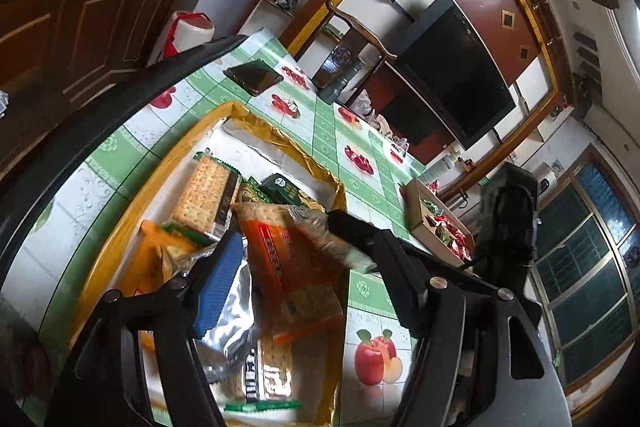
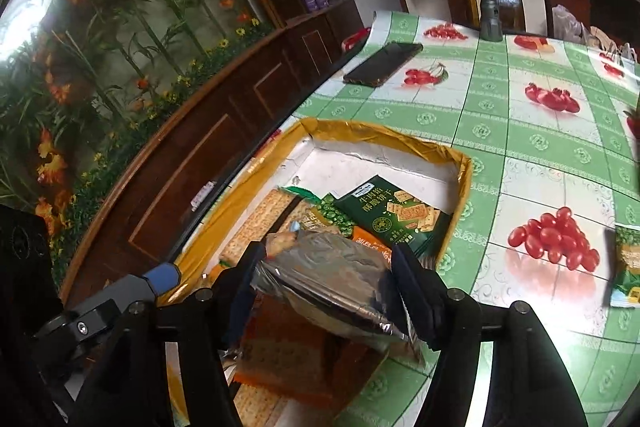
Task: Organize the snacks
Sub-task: 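Carry both packs over the white tray and open both tools to release them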
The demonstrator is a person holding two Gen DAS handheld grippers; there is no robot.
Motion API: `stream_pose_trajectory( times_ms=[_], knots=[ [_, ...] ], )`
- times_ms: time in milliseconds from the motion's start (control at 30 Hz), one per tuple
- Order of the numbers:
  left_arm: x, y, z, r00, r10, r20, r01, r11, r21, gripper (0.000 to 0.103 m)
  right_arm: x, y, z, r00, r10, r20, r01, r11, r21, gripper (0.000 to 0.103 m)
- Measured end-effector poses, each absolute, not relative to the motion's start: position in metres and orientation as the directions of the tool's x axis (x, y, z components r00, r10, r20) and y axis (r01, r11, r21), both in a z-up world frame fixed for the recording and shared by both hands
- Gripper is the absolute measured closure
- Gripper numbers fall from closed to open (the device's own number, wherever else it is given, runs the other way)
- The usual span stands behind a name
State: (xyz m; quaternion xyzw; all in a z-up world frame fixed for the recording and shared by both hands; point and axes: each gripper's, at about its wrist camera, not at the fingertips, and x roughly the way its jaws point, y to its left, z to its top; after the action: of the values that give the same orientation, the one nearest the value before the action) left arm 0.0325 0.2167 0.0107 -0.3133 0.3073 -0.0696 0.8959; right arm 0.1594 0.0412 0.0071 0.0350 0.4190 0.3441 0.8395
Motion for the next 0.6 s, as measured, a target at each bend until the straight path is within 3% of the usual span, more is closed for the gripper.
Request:
stream_pose_trajectory(
  times_ms=[267, 367, 600],
  knots=[
    [0.001, 0.195, 0.037, 0.847, -0.195, -0.494, -0.099, 0.856, -0.507, 0.029, 0.114, 0.003, 0.029, 0.458, 0.644, -0.613, -0.561, 0.744, 0.363, 0.033],
    [-0.008, 0.181, 0.046, 0.855, -0.11, -0.507, -0.138, 0.894, -0.426, 0.021, 0.093, -0.016, 0.028, 0.478, 0.64, -0.602, -0.552, 0.752, 0.361, 0.031],
    [-0.018, 0.142, 0.054, 0.852, -0.029, -0.522, -0.146, 0.945, -0.292, 0.021, 0.061, -0.07, 0.009, 0.504, 0.625, -0.596, -0.472, 0.777, 0.416, 0.029]
  ],
)
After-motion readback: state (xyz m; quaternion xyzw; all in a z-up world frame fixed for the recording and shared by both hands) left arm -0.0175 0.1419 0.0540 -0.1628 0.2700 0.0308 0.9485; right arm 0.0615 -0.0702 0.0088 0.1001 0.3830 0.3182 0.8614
